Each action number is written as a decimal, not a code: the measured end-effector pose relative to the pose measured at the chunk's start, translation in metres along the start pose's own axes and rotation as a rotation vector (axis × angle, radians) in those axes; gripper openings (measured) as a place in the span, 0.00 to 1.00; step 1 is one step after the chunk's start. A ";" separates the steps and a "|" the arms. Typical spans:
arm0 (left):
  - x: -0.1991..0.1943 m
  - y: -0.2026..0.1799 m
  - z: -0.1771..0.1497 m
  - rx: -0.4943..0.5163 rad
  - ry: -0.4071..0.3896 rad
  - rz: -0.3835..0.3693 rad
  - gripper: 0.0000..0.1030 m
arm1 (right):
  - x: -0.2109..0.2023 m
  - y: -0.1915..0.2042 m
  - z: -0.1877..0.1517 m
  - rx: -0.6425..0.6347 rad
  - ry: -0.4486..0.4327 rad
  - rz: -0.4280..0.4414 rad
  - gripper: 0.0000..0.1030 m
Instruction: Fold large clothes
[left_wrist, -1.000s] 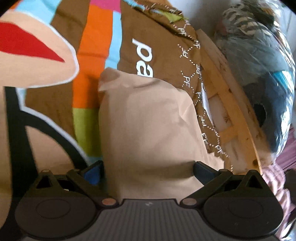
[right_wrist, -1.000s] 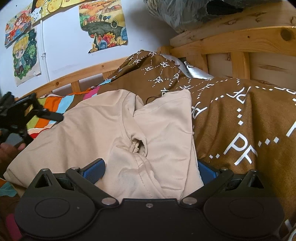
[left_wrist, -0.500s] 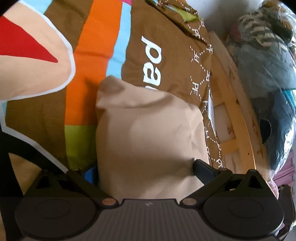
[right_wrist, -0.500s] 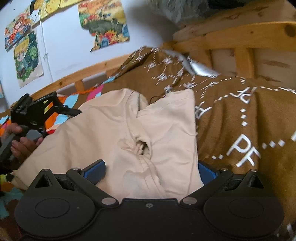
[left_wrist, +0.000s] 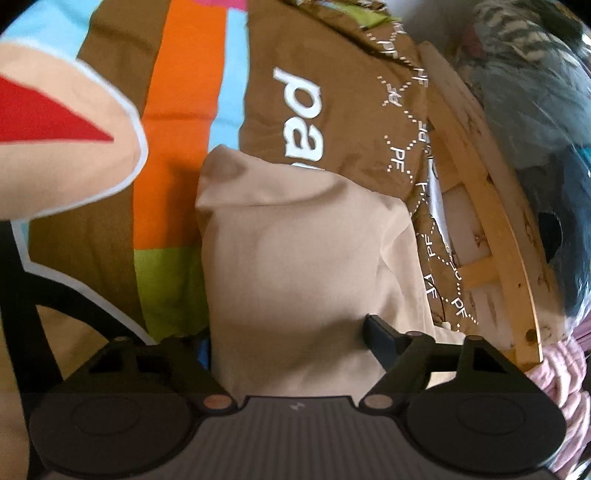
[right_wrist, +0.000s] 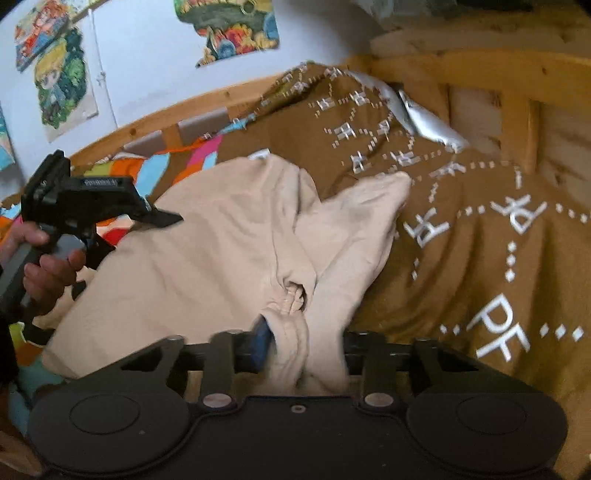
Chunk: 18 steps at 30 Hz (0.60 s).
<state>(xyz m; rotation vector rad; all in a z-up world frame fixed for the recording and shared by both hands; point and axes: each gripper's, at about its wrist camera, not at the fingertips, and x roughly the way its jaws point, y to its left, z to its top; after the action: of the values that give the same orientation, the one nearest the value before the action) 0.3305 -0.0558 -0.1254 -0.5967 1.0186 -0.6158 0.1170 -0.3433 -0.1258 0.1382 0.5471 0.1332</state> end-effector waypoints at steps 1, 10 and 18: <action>-0.004 -0.004 -0.003 0.016 -0.020 0.006 0.74 | -0.004 0.001 0.003 -0.006 -0.014 0.012 0.18; -0.061 -0.020 -0.002 0.094 -0.127 -0.009 0.68 | -0.017 0.056 0.033 -0.144 -0.118 0.134 0.16; -0.162 -0.001 0.029 0.137 -0.317 0.139 0.68 | 0.038 0.147 0.074 -0.263 -0.208 0.262 0.16</action>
<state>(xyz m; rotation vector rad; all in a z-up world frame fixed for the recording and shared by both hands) 0.2935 0.0637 -0.0180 -0.4799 0.7072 -0.4472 0.1748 -0.2000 -0.0583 -0.0336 0.2978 0.4394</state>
